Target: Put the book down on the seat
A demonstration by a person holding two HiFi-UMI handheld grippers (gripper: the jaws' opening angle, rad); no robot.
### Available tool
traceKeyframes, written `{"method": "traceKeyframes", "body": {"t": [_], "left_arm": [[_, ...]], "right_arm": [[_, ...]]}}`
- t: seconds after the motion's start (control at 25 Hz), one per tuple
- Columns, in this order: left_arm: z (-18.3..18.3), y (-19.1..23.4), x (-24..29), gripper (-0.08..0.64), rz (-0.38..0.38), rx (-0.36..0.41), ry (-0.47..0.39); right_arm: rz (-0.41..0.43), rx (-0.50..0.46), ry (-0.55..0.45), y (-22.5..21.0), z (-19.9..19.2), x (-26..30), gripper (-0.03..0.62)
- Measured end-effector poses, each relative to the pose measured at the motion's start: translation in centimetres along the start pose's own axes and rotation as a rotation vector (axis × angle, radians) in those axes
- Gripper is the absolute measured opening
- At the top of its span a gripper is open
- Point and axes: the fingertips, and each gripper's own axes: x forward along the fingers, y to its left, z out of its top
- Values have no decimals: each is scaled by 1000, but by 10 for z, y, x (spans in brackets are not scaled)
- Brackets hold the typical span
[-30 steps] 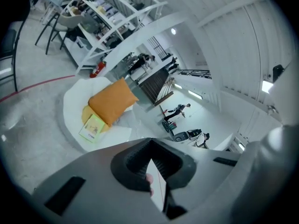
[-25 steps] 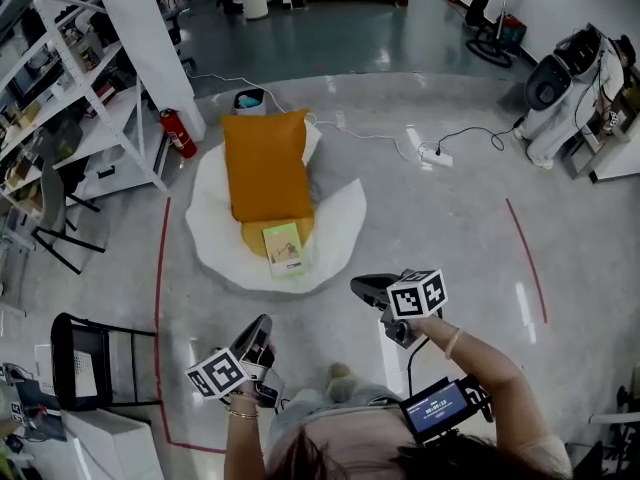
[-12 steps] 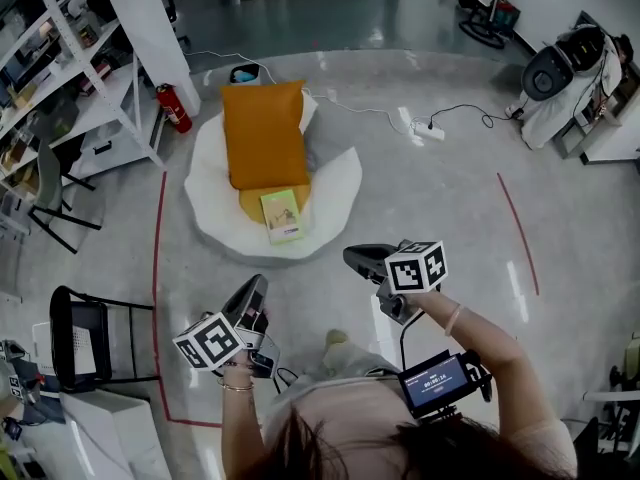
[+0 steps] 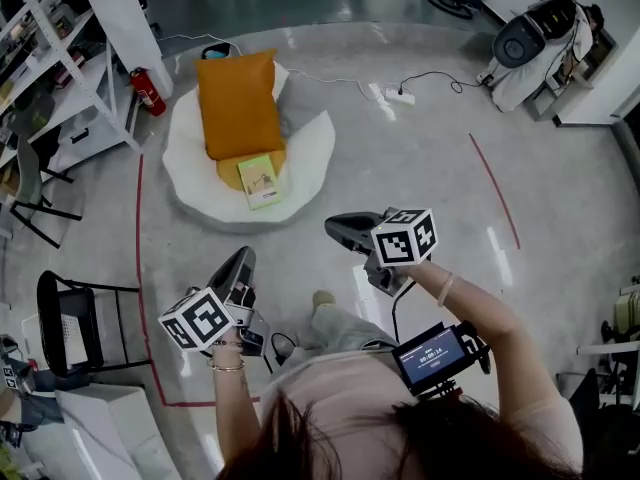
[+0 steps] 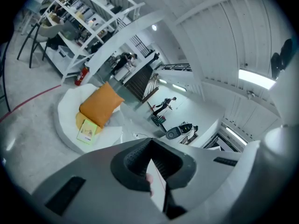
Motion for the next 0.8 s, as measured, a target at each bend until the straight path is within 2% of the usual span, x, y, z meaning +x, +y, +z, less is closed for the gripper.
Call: {"method": "traceKeyframes", "body": {"t": [0.24, 0.4, 0.8], "left_arm": [[-22, -12, -34, -2, -23, 22, 28], [-38, -26, -52, -2, -37, 51, 48], [-67, -47, -87, -2, -19, 108, 61]], "right_arm": [[-58, -41, -1, 36, -29, -22, 17], [-78, -31, -14, 54, -45, -42, 15], [-60, -76, 10, 90, -73, -57, 15]]}}
